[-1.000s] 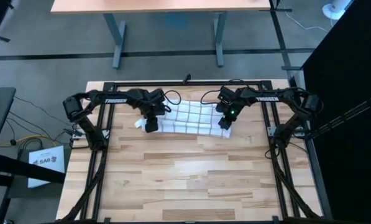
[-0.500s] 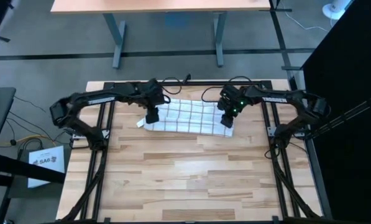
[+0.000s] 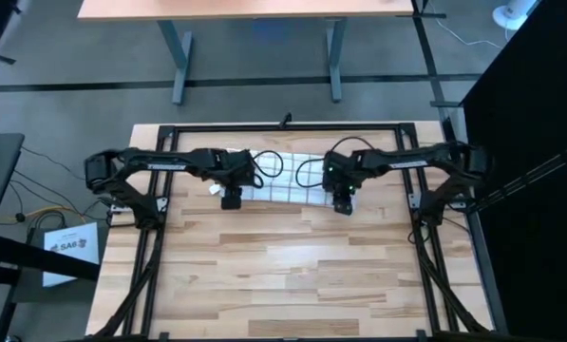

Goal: Roll towel
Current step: Roll the white squared towel

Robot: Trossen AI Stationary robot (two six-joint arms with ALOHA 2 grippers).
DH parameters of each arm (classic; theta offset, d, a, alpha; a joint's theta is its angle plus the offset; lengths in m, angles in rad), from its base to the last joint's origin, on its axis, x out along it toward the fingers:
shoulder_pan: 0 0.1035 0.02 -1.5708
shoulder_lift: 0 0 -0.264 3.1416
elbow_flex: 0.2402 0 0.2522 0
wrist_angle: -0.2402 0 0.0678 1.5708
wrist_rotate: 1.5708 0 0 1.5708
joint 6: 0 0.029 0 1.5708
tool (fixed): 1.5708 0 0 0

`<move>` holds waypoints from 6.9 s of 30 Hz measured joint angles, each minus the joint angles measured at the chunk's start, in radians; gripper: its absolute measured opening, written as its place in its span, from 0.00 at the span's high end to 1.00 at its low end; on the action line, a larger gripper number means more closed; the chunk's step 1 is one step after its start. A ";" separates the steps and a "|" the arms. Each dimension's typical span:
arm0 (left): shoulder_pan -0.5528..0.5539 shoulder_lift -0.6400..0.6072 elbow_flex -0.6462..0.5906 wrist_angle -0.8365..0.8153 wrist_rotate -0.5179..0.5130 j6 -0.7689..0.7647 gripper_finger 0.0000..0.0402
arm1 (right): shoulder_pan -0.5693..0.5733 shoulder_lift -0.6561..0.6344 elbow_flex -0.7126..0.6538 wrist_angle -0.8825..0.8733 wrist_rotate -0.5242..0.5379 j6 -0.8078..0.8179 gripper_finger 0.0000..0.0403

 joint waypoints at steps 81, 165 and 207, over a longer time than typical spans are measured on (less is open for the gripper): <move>-0.669 0.136 0.008 0.029 -0.370 -0.491 0.66 | 0.492 0.097 0.068 -0.105 0.213 0.296 0.63; -0.353 -0.114 0.008 -0.130 0.247 -0.598 1.00 | 0.560 -0.031 0.177 -0.243 0.069 0.754 0.98; -0.057 0.127 0.005 -0.027 0.312 -0.196 0.97 | 0.055 -0.055 -0.155 -0.027 -0.176 0.408 0.86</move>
